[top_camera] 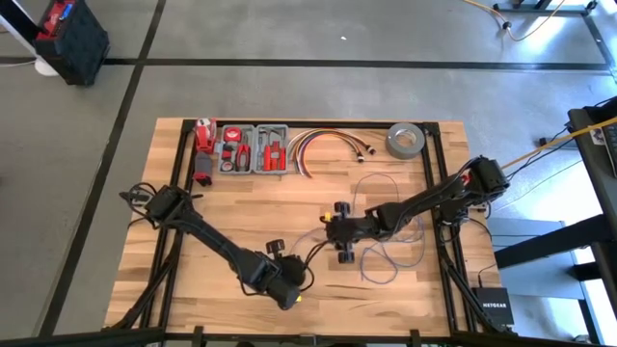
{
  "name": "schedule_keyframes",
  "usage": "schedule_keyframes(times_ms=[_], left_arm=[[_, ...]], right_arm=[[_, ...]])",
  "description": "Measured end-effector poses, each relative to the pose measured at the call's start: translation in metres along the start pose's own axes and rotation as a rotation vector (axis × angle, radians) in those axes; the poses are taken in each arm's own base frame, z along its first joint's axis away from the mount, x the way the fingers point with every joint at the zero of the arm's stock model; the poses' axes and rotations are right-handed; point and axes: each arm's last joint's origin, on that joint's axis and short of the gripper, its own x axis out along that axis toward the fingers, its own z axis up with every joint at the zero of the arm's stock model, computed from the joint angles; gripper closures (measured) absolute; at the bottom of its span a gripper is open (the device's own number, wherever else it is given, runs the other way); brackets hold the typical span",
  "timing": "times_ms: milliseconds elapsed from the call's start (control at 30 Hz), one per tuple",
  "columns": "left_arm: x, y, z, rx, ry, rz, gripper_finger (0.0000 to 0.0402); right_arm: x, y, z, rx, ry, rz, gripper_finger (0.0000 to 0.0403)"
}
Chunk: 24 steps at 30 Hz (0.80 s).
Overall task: Coil cords
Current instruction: Uncoil the blue wire into the black spool
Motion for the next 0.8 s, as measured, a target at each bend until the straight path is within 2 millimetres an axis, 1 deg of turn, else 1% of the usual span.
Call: schedule_keyframes(times_ms=[67, 200, 367, 500, 567, 700, 800], left_arm=[[-0.002, 0.002, -0.004, -0.004, 0.029, 0.028, 0.0361], [-0.005, 0.006, -0.011, -0.008, 0.086, 0.073, 0.0361], [-0.009, 0.002, -0.018, 0.035, 0.110, 0.072, 0.0361], [-0.012, -0.002, -0.019, 0.046, 0.107, 0.057, 0.0361], [-0.012, -0.002, -0.019, 0.042, 0.108, 0.055, 0.0361], [-0.012, -0.003, -0.020, 0.029, 0.107, 0.052, 0.0361], [-0.012, -0.003, -0.020, 0.017, 0.107, 0.050, 0.0361]], right_arm=[[0.006, 0.004, -0.006, -0.017, -0.040, 0.013, 0.0233], [0.022, 0.010, -0.008, -0.034, -0.117, 0.019, 0.0233], [0.047, 0.016, 0.001, -0.088, -0.205, 0.001, 0.0233], [0.066, 0.014, 0.011, -0.149, -0.204, -0.043, 0.0233], [0.075, 0.011, 0.018, -0.166, -0.209, -0.037, 0.0233], [0.096, 0.003, 0.028, -0.175, -0.214, 0.050, 0.0233], [0.109, -0.001, 0.031, -0.179, -0.212, 0.137, 0.0233]])
